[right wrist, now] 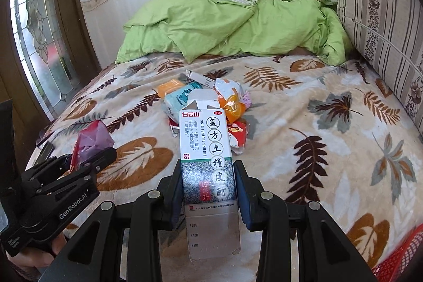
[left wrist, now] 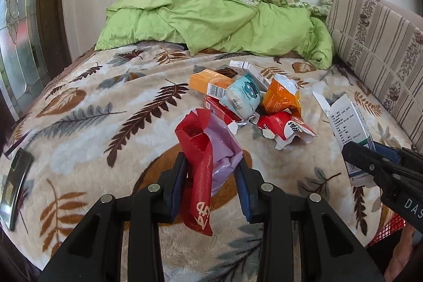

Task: Collect trash
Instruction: 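Lift the medicine box and candy wrapper off the bed with both grippers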

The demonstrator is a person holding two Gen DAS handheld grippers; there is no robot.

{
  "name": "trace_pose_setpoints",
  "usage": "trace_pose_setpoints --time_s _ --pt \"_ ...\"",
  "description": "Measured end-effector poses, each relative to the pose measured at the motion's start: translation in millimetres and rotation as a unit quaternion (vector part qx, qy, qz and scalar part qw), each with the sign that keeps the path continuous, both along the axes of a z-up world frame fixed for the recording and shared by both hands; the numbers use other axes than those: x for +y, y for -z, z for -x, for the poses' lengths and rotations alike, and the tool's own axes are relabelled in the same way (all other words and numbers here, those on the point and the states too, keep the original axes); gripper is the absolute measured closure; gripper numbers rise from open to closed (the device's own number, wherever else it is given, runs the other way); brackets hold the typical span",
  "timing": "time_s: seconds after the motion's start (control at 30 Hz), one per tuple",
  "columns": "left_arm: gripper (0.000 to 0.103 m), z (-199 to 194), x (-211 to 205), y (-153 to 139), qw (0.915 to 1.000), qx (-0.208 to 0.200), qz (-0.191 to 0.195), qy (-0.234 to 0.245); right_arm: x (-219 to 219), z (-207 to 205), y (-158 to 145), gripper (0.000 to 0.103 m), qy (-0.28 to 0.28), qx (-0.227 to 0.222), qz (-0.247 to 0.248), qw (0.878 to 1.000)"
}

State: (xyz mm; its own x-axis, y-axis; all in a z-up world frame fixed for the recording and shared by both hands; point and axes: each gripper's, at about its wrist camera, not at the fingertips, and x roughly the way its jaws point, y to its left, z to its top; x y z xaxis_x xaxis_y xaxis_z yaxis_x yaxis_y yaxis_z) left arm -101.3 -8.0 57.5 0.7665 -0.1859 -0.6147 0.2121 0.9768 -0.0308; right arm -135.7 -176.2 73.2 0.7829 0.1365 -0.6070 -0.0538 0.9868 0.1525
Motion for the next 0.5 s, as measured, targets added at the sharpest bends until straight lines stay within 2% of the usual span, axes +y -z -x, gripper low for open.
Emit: trace_pose_setpoints --time_s 0.5 --pt "0.069 -1.0 -6.5 0.4 0.9999 -0.004 -0.008 0.006 -3.7 -8.4 6.6 0.065 0.007 0.015 -0.013 1.0"
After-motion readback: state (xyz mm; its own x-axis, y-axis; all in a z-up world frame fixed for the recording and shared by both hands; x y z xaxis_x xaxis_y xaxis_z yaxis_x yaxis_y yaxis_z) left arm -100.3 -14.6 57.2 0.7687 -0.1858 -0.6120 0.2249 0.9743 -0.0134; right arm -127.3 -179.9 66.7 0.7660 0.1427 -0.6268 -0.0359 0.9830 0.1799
